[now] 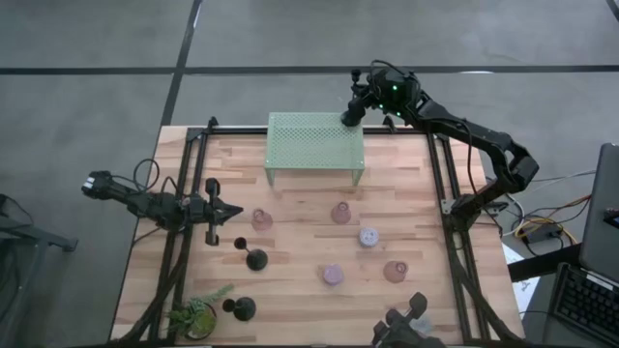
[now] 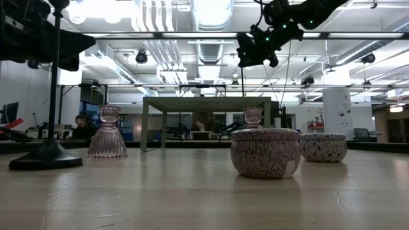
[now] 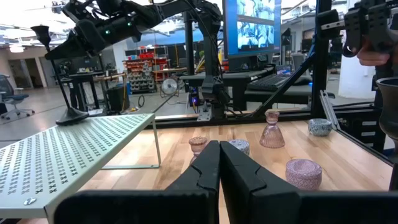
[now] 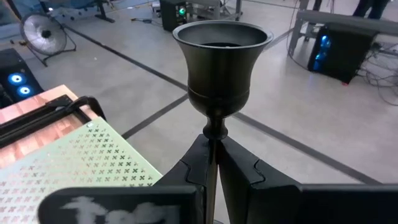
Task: Pick & Place candle stick holders
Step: Put the bottom right black candle holder on the shelf
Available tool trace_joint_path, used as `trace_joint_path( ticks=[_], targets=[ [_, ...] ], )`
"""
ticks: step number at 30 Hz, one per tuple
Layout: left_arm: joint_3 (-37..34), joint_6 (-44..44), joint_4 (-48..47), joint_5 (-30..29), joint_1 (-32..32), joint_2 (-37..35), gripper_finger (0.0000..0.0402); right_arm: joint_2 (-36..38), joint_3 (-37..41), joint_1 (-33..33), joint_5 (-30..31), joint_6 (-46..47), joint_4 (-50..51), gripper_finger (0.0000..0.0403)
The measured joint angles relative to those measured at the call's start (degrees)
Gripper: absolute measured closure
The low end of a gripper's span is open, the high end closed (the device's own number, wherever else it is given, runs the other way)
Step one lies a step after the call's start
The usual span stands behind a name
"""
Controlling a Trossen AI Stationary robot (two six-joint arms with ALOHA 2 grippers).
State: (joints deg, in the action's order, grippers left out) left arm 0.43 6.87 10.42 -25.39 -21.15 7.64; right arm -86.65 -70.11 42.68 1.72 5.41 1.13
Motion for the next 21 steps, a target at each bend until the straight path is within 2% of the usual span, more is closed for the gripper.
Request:
trace_joint_path(
  ticks=[9,21],
  targets=[
    [0.0,0.0,0.0,0.0,0.0,-0.02,0.0387,-1.13,-0.03,-0.02,-1.59,0.4,-0.37,0.0379],
    [0.0,0.0,0.0,0.0,0.0,0.0,0.0387,-0.72,0.41,-0.02,-1.66,-0.64,6.0,0.0317]
  ],
)
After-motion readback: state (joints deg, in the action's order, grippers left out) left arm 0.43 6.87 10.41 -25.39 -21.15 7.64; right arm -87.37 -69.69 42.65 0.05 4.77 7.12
